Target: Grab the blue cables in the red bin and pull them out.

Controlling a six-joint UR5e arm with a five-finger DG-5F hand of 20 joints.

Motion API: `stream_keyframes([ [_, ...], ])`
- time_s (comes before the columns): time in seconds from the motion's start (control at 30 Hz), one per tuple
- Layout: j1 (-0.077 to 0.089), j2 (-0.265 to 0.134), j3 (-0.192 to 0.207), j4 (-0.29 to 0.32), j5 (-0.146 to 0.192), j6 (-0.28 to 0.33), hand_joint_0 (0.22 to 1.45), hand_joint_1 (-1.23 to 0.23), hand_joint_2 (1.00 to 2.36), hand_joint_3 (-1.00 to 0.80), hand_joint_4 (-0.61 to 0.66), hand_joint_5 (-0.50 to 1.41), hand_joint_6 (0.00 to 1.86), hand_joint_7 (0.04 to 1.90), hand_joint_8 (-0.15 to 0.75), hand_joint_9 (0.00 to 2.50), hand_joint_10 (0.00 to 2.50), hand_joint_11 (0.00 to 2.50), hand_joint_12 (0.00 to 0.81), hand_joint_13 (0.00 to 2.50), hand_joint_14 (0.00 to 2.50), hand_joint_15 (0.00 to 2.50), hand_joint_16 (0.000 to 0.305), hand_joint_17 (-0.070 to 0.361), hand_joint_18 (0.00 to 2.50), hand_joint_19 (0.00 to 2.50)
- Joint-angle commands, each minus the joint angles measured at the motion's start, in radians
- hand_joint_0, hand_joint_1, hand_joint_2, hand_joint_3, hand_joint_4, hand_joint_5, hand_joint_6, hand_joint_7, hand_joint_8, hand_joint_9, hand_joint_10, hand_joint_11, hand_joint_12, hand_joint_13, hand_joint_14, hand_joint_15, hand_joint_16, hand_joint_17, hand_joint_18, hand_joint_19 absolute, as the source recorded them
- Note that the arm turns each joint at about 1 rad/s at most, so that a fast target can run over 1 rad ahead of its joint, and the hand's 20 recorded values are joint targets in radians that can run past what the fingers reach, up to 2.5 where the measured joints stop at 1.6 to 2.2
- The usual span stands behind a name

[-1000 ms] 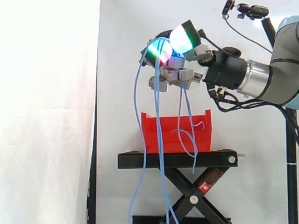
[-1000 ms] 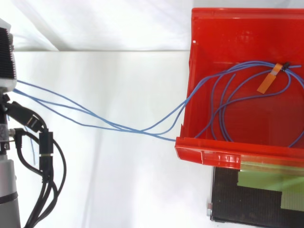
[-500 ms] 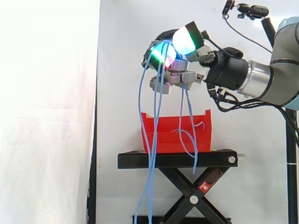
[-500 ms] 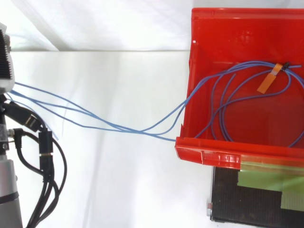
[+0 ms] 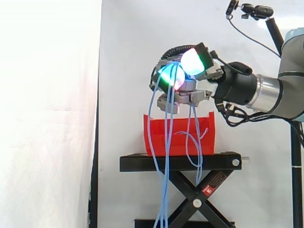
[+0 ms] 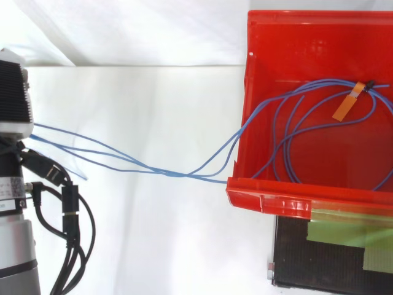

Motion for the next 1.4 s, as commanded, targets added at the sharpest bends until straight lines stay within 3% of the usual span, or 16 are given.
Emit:
stream_keyframes([
  [0.0, 0.001, -0.001, -0.001, -0.012, 0.001, 0.000, 0.71, -0.85, 1.00, -1.00, 0.19, 1.00, 0.01, 0.75, 0.086, 1.50, 0.02, 1.83, 0.418, 1.69, 0.10, 1.63, 0.050, 0.113, 1.07, 1.14],
  [1.37, 0.023, 0.001, -0.008, -0.017, -0.007, -0.003, 0.67, -0.83, 1.00, -1.00, 0.21, 1.00, 0.01, 0.73, 0.117, 1.50, 0.02, 1.83, 0.450, 1.71, 0.12, 1.60, 0.053, 0.120, 1.10, 1.11],
])
